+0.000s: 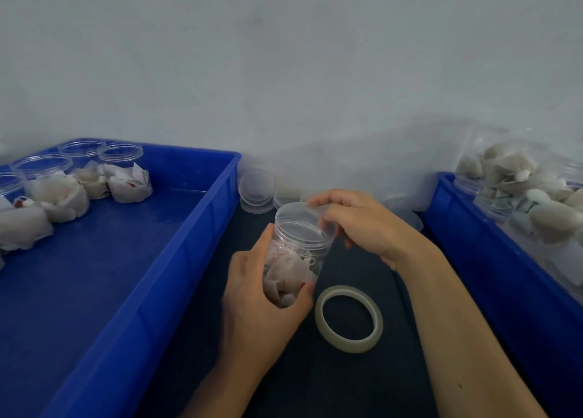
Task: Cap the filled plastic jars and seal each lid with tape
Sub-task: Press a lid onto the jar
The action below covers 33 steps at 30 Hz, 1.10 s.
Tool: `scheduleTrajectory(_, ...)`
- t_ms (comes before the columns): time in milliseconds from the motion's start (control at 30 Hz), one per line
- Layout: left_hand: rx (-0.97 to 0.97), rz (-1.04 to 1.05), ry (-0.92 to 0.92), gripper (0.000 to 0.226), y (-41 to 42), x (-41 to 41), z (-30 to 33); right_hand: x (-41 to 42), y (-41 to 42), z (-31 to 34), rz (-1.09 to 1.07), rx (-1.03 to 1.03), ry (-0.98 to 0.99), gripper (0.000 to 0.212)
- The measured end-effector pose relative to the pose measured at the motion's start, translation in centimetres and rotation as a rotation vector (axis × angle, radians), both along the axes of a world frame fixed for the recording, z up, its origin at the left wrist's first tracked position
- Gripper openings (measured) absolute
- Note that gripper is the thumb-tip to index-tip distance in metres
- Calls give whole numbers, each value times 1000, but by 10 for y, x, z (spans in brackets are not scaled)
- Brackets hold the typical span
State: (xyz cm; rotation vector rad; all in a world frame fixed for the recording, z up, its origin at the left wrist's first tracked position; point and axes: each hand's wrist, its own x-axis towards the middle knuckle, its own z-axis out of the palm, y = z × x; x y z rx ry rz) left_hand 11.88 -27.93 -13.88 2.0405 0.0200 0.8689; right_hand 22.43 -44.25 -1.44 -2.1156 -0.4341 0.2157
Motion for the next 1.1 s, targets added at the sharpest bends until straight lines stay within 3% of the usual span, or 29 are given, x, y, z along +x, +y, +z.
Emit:
scheduleTrajectory(200, 8, -10, -9, 104, -1, -1, 1, -5, 2, 2, 125, -206, -233, 38)
scheduleTrajectory(300, 31, -23, -22, 104, 0, -1, 0, -9, 5, 6, 206, -214, -256, 30)
scheduleTrajectory(500, 82, -1, -33, 100, 1, -3, 5, -17, 5, 12, 295, -291, -256, 50)
scheduleTrajectory(867, 162, -25, 33, 102, 3, -3, 3, -13, -9, 12, 405, -213, -133, 47)
scheduleTrajectory(1100, -96, -240, 65, 85, 2, -1, 0, -9, -25, 8, 561, -51, -19, 48)
